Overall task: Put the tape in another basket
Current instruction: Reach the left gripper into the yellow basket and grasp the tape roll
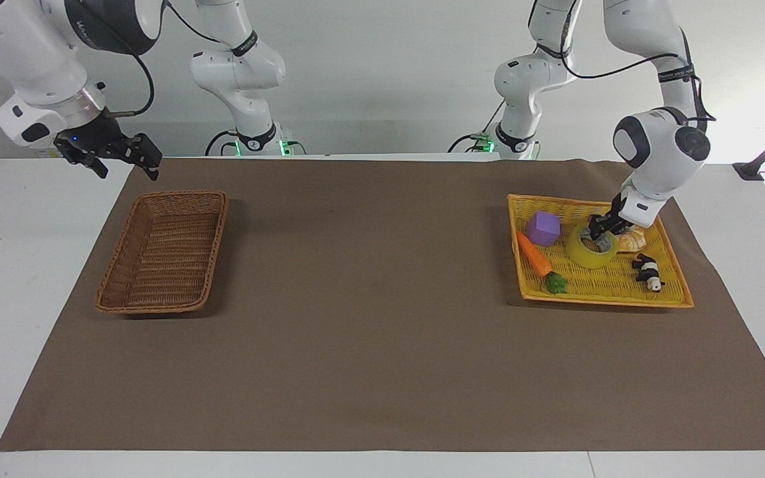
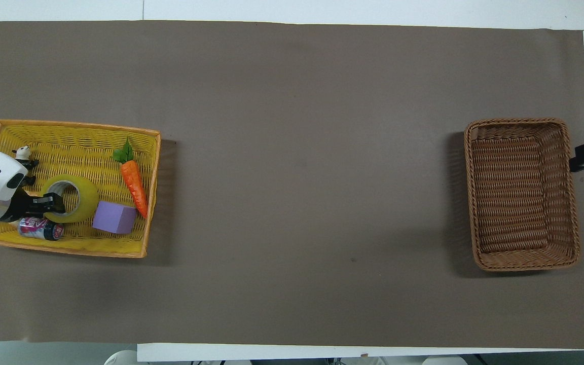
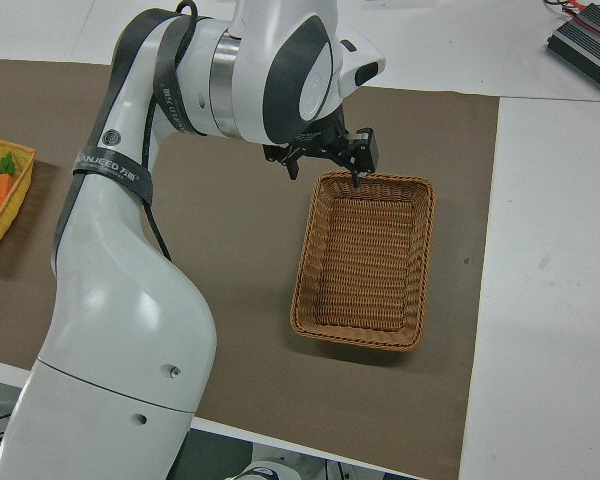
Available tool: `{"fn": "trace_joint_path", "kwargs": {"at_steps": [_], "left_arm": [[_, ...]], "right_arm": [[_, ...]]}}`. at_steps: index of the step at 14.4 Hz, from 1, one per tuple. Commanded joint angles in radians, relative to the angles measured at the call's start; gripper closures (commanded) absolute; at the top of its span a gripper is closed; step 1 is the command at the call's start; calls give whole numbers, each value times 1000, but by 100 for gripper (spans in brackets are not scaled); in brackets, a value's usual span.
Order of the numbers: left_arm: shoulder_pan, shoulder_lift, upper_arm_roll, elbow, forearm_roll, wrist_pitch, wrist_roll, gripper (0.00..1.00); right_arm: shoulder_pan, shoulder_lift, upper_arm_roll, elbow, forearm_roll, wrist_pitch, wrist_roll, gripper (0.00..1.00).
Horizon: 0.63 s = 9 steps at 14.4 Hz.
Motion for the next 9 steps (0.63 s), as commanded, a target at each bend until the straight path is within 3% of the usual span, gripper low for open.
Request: {"fn": "trace_joint_path", "kwargs": {"at_steps": [1,2,4,5,7,9], "left_arm": [[6,34,-5,-14,9,38,12,54],[5,34,-5,-14,9,33,12,60],[5,34,-5,-12,9,21,14,92],[8,34,-5,-6,9,15,14,100],[8,39,-5,46,9,-35,14,100],[0,53,-6,179,9,-176,11,100]], "right_arm": [[-5,-21,8,-24,-13,5,-17,1],[-5,-21,8,-24,-11,5,-17,1],[-5,-21,8,-24,-11,5,-17,1],[-5,-21,8,-24,-11,5,-17,1],[-5,-21,8,-24,-11,5,-17,1],[-5,-21,8,-24,-13,5,-17,1]]}}
